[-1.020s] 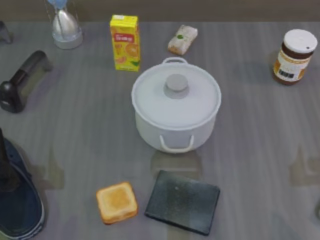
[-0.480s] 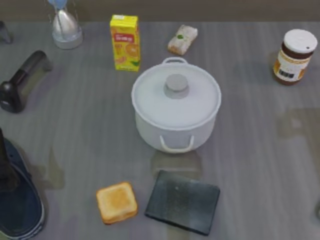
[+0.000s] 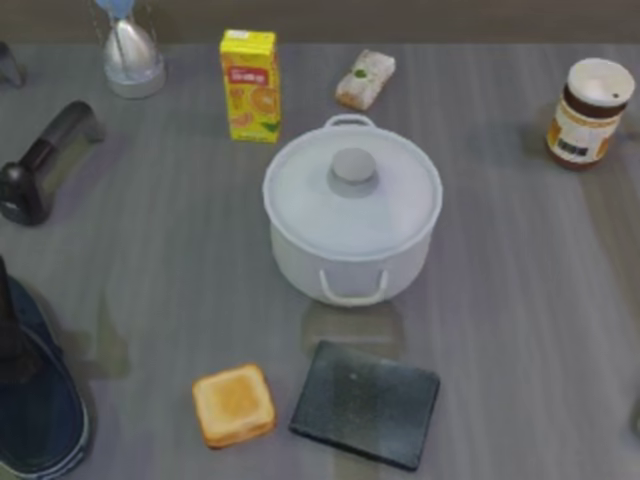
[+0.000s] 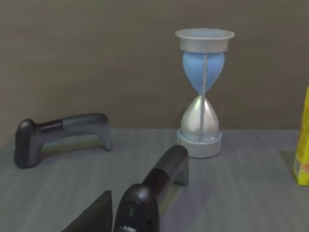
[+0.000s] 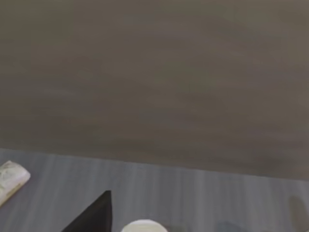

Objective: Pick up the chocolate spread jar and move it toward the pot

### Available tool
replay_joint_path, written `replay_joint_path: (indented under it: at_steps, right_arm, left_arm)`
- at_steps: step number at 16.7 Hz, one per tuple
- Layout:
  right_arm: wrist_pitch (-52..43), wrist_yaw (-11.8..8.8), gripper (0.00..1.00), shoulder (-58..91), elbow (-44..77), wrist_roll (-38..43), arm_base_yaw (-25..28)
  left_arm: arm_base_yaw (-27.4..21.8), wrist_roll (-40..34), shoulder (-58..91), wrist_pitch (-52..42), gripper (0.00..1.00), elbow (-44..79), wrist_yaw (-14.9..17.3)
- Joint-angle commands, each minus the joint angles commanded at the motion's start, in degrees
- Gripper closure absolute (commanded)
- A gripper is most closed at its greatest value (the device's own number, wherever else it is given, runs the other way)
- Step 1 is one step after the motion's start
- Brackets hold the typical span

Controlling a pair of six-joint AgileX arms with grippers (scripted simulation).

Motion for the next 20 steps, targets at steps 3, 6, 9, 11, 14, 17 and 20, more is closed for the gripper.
replay_joint_path:
  at_steps: [3, 6, 9, 11, 14, 17, 20]
  right_arm:
    - [-6.6, -0.5, 0.00, 15.3, 15.0, -1.5, 0.2]
    - [-13.7, -1.1, 0.00, 30.6, 27.3, -3.0, 0.4]
    - [-21.0, -1.8, 0.00, 44.8, 36.4, -4.3, 0.7]
    - [-25.5, -2.2, 0.00, 52.8, 40.7, -5.1, 0.9]
    - [-30.6, -2.8, 0.00, 60.9, 44.5, -5.8, 1.1]
    - [-32.6, -3.0, 0.00, 63.7, 45.7, -6.1, 1.2]
    - [-32.6, -3.0, 0.00, 63.7, 45.7, -6.1, 1.2]
  left_arm:
    - [0.0, 0.0, 0.0, 0.0, 0.00, 0.0, 0.0]
    - [0.0, 0.0, 0.0, 0.0, 0.00, 0.0, 0.0]
    - [0.0, 0.0, 0.0, 0.0, 0.00, 0.0, 0.0]
    - [0.0, 0.0, 0.0, 0.0, 0.00, 0.0, 0.0]
    - [0.0, 0.0, 0.0, 0.0, 0.00, 0.0, 0.0]
    - [0.0, 0.0, 0.0, 0.0, 0.00, 0.0, 0.0]
    - [0.0, 0.0, 0.0, 0.0, 0.00, 0.0, 0.0]
